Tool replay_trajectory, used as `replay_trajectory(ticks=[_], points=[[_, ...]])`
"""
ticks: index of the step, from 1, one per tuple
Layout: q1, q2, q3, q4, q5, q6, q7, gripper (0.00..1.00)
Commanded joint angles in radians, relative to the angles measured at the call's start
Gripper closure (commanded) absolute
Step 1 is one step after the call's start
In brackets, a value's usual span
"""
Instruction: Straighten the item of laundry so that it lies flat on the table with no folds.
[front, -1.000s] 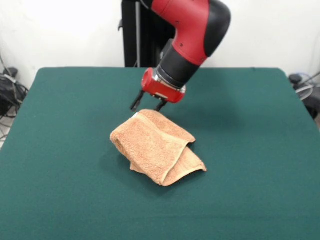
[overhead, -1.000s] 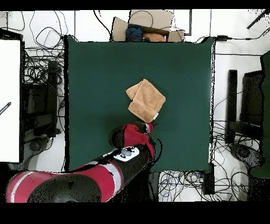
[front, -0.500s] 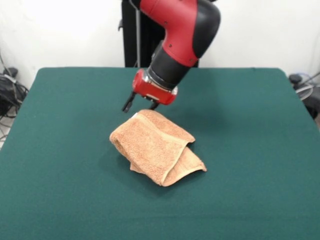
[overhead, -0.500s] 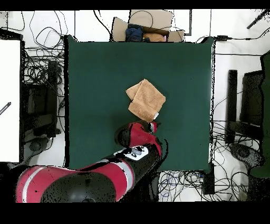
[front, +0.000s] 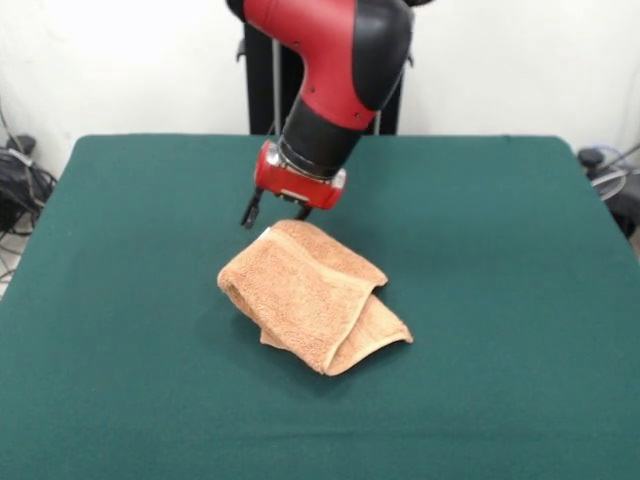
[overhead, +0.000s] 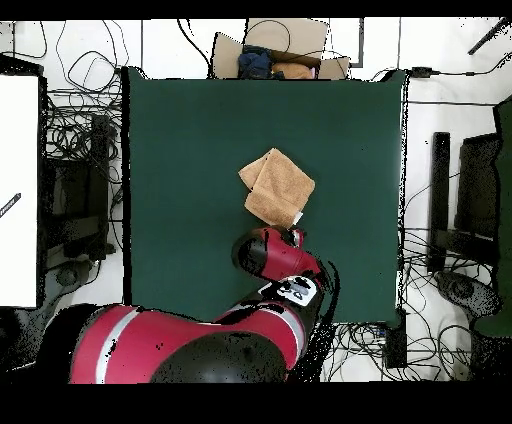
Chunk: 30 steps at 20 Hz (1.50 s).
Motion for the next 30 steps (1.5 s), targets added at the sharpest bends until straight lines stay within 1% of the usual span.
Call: replay_trajectory(ticks=[1, 4, 8, 12, 19, 25, 30], points=[[-0.025, -0.036, 0.181, -0.015, -0.027, 0.075, 0.161, 0.00], [0.018, -0.045, 0.117, -0.033, -0.033, 0.094, 0.150, 0.00], [0.043, -0.061, 0.062, -0.053, -0.048, 0.123, 0.132, 0.00], [0.090, -0.067, -0.007, -0.089, -0.051, 0.166, 0.125, 0.00], [0.148, -0.076, -0.087, -0.123, -0.053, 0.237, 0.131, 0.00], [0.154, -0.073, -0.126, -0.148, -0.073, 0.245, 0.122, 0.00], [0.140, -0.084, -0.131, -0.151, -0.095, 0.242, 0.113, 0.00]])
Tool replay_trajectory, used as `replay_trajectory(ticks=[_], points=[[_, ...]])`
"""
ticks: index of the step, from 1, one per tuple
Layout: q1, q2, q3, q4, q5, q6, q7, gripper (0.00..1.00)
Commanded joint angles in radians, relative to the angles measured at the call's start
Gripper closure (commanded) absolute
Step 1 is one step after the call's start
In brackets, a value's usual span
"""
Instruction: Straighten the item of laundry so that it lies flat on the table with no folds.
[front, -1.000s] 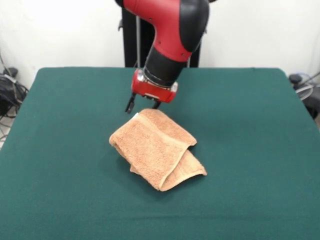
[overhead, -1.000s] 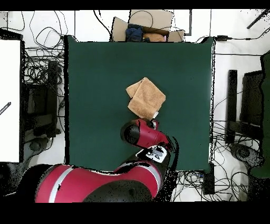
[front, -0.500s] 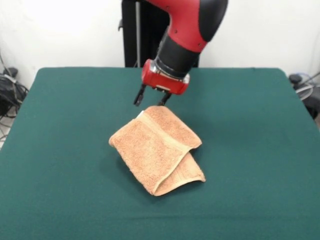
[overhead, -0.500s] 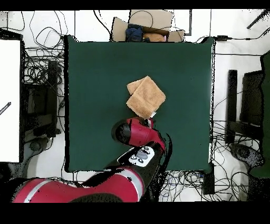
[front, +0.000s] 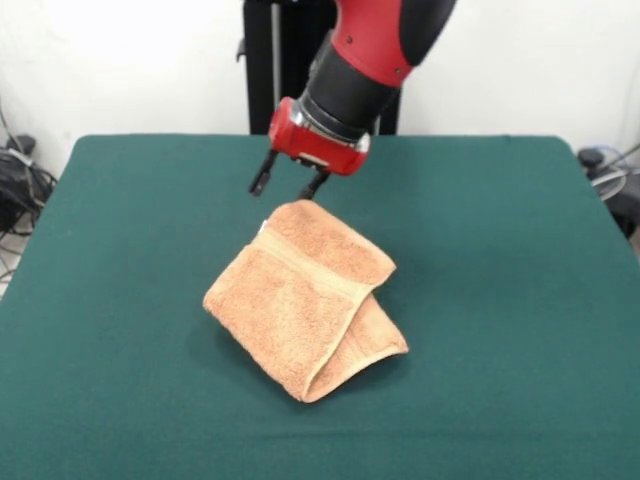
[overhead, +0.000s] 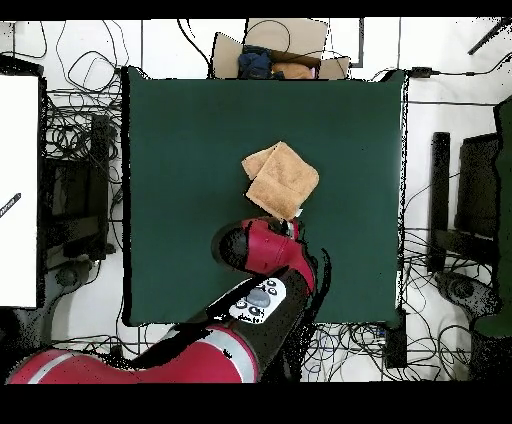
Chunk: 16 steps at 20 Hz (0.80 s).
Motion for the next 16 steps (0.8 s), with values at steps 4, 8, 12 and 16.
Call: replay_trajectory(ticks=[4, 8, 12, 16], points=[[-0.025, -0.001, 0.022, -0.090, -0.064, 0.032, 0.119, 0.00], [-0.049, 0.019, 0.044, -0.094, -0.077, -0.008, 0.130, 0.00], [-0.070, 0.020, 0.063, -0.104, -0.087, -0.011, 0.122, 0.00], [-0.086, 0.027, 0.078, -0.115, -0.094, -0.014, 0.123, 0.00]])
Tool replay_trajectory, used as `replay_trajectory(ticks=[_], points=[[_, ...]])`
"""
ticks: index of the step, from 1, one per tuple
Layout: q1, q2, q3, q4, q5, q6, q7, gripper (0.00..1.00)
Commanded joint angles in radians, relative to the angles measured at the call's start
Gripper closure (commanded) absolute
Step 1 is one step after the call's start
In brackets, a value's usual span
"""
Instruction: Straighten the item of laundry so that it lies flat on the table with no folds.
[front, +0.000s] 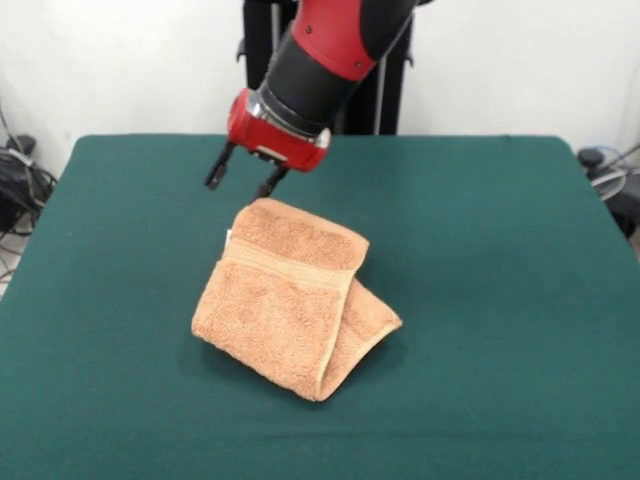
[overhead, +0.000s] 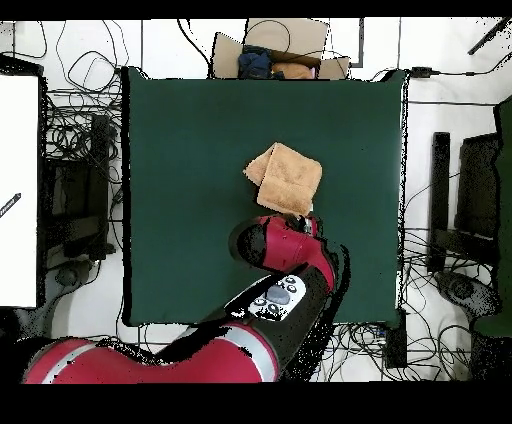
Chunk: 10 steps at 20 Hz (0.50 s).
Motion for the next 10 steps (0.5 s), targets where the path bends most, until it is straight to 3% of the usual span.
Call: replay_trajectory(ticks=[1, 10], points=[[-0.033, 0.023, 0.107, -0.072, -0.040, -0.017, 0.125, 0.00], [-0.063, 0.015, 0.124, -0.085, -0.075, -0.018, 0.114, 0.00]])
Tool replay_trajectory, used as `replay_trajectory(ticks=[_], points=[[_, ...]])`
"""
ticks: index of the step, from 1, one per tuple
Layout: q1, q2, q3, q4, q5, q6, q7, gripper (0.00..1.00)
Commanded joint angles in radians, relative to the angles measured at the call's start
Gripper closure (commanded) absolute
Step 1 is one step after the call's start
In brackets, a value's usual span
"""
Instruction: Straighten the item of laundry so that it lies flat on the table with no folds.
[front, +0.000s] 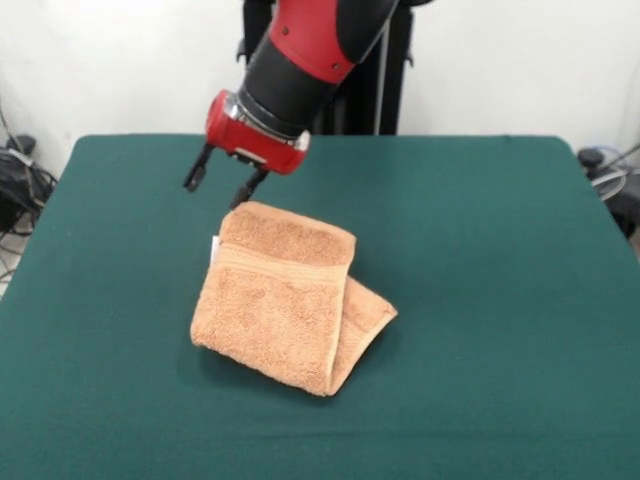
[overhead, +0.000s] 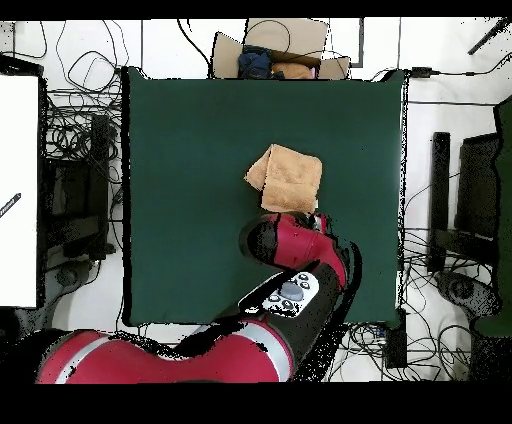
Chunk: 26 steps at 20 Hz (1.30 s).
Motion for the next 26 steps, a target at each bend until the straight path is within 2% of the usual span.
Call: replay_trajectory(ticks=[1, 6, 9, 14, 20, 26], points=[[-0.028, 0.014, 0.122, -0.064, -0.050, -0.018, 0.115, 0.00], [0.023, 0.025, 0.082, -0.090, -0.032, 0.021, 0.147, 0.00], [0.030, 0.009, 0.082, -0.102, -0.028, 0.064, 0.141, 0.00], [0.029, -0.022, 0.097, -0.082, -0.026, 0.057, 0.148, 0.00], [-0.039, -0.063, 0.215, 0.002, 0.014, 0.186, 0.150, 0.00], [-0.063, -0.038, 0.248, -0.018, 0.018, 0.237, 0.151, 0.00]])
